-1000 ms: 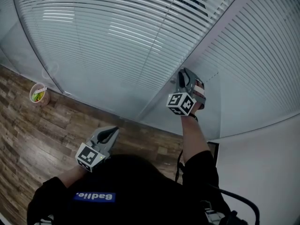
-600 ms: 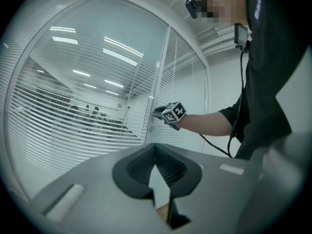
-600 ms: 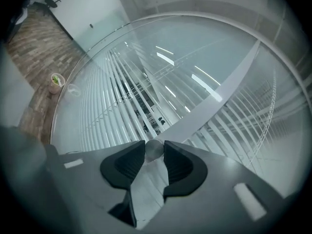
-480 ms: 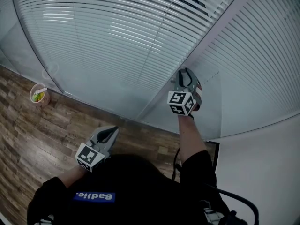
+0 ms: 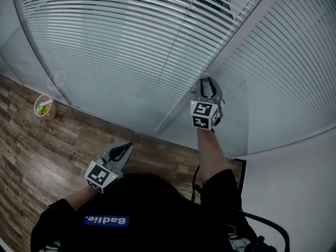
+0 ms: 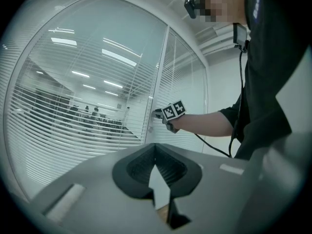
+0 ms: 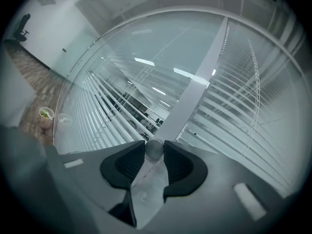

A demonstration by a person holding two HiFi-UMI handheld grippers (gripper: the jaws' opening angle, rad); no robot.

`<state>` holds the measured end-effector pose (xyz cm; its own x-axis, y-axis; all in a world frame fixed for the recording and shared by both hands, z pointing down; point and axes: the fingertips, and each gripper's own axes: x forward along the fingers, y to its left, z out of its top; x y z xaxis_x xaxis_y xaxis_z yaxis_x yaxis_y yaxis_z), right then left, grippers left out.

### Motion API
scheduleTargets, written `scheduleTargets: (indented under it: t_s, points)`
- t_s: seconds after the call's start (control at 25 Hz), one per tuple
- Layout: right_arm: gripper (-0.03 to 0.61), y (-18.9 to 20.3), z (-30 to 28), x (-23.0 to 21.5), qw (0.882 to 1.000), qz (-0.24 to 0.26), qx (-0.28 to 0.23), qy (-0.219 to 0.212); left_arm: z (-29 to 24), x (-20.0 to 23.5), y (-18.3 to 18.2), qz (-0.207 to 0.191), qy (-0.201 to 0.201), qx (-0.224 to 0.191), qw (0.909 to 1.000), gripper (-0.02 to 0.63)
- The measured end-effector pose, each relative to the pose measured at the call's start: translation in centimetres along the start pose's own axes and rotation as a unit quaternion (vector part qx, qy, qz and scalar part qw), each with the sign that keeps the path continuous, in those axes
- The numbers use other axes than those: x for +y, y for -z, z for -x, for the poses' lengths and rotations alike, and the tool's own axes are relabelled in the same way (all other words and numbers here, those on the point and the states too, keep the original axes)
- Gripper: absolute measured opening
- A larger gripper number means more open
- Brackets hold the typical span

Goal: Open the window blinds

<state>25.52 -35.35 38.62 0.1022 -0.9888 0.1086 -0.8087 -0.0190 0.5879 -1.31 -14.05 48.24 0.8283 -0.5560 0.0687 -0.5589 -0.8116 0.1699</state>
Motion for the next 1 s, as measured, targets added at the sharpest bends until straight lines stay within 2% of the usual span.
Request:
scheduleTargets:
  t_s: [0.2,0.44,1.0]
  points:
    - [0.126,-0.6,0.2,-0.2,1.000,-0.019,-0.003,-0.001,0.4,0.0,-0.5,0.001,0.000,-0.002,1.0000,0.000]
    - [0.126,0.9,0.6,-0.4,0.997,-0.080,-0.005,-0.006,-0.1,-0.7,0.6,-0.004,-0.001,0.000,1.0000,0.000]
    - [0.129,0.3,0.7,-1.2,0.997,-0.074,-0.007,-0.012,-0.3,-1.2,-0.3,-0.005,0.001,-0.002,1.0000,0.000]
